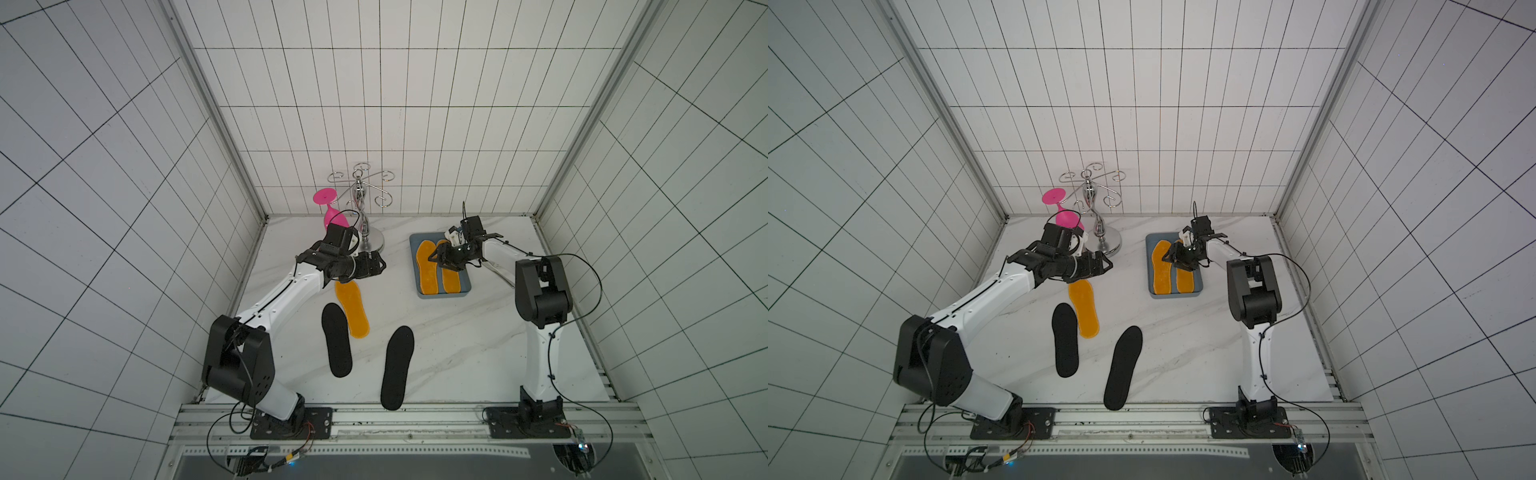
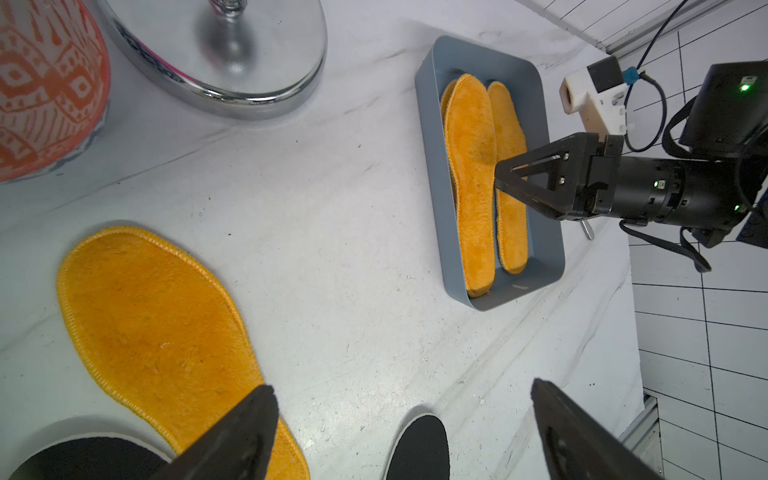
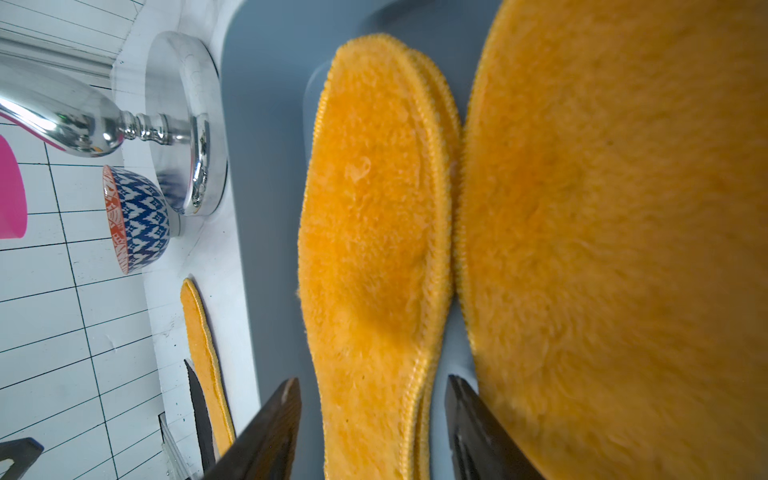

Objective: Put the insoles into the storage box
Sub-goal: Place the insole in the storage box, then pick up the insole from the center of the board.

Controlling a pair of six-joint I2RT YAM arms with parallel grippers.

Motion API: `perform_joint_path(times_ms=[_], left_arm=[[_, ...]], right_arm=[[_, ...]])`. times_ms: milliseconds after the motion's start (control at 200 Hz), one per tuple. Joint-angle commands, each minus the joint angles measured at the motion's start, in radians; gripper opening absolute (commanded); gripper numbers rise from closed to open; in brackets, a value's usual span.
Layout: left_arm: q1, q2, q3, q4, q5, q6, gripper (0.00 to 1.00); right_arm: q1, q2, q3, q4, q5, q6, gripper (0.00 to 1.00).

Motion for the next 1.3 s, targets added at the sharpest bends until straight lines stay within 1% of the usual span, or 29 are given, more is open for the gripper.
perform_joint_path(times_ms=[0, 425, 615, 760, 840, 974, 1159, 1294], left_arm=[[0.008, -0.016, 0.009, -0.012, -0.007, 0.019, 0.97], [0.016, -0.012, 0.002, -0.012, -0.002, 0.021, 0.97], [0.016, -0.015, 0.002, -0.020, -0.010, 0.024, 0.97], [0.020, -0.005, 0.011, -0.063, -0.053, 0.017, 0.96], [0.029, 0.001, 0.016, -0.105, -0.092, -0.007, 0.95], [0.052, -0.006, -0.003, -0.136, -0.168, -0.094, 0.92], [0.063, -0.020, -0.080, -0.102, -0.256, -0.199, 0.84], [0.068, 0.001, -0.169, -0.038, -0.301, -0.250, 0.78]], right_arm=[[0.017, 0.035, 0.049, -0.015, -0.001, -0.006, 0.59], [0.047, 0.073, 0.086, -0.032, -0.004, -0.012, 0.59], [0.041, 0.031, 0.074, -0.040, 0.010, -0.018, 0.59], [0.032, -0.023, 0.073, -0.064, 0.039, -0.031, 0.59], [0.025, -0.058, 0.069, -0.074, 0.060, -0.038, 0.60], [0.015, -0.117, 0.053, -0.090, 0.096, -0.050, 0.63], [0.011, -0.236, -0.019, -0.100, 0.124, -0.066, 0.64], [0.013, -0.351, -0.105, -0.113, 0.180, -0.085, 0.69]])
